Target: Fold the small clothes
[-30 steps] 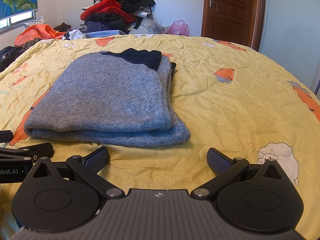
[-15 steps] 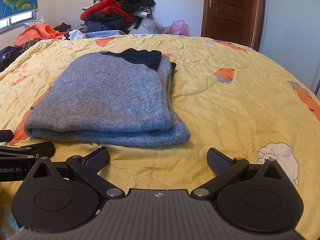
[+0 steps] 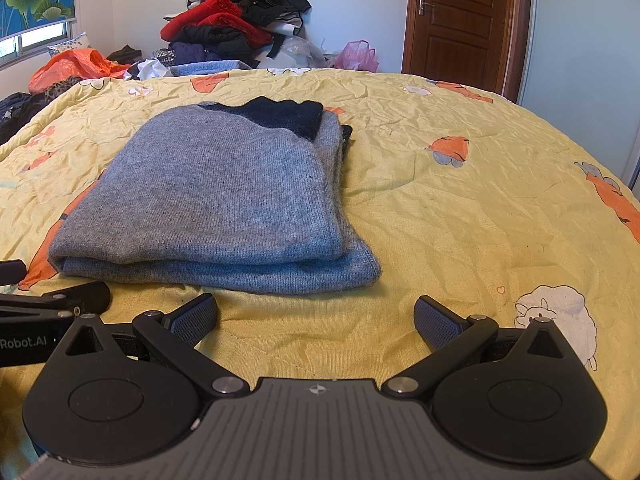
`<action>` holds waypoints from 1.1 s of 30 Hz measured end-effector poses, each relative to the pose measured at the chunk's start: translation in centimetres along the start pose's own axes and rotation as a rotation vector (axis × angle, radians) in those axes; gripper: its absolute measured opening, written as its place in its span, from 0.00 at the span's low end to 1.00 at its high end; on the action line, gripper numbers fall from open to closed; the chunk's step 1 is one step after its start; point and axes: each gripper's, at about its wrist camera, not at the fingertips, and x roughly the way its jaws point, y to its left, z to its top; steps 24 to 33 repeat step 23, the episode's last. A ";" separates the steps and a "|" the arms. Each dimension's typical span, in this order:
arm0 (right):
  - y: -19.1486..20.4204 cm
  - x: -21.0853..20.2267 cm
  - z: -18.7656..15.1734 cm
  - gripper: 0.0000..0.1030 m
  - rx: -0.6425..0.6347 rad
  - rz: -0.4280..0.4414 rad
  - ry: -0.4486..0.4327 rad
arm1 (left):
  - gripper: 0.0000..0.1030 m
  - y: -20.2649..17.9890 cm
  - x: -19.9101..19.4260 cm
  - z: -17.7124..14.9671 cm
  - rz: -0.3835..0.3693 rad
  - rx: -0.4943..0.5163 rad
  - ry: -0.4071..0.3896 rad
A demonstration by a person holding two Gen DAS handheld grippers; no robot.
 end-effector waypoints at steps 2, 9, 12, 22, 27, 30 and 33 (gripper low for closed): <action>0.0 0.0 0.0 1.00 0.000 0.000 0.000 | 1.00 0.1 -0.1 0.3 -0.013 0.002 0.025; 0.0 0.0 0.0 1.00 0.000 0.000 0.000 | 1.00 1.8 -1.1 1.5 -0.086 -0.122 0.058; 0.0 0.0 0.0 1.00 0.000 0.000 0.000 | 1.00 2.3 -1.6 1.8 -0.097 -0.149 0.045; 0.0 0.0 0.0 1.00 0.001 0.001 0.001 | 1.00 3.6 -4.3 2.2 -0.051 -0.086 -0.084; 0.0 0.0 0.0 1.00 0.001 0.002 0.001 | 1.00 4.0 -4.3 2.4 -0.024 -0.075 -0.101; 0.0 0.0 0.0 1.00 0.001 0.002 0.001 | 1.00 4.0 -4.3 2.4 -0.024 -0.075 -0.101; 0.0 0.0 0.0 1.00 0.001 0.002 0.001 | 1.00 4.0 -4.3 2.4 -0.024 -0.075 -0.101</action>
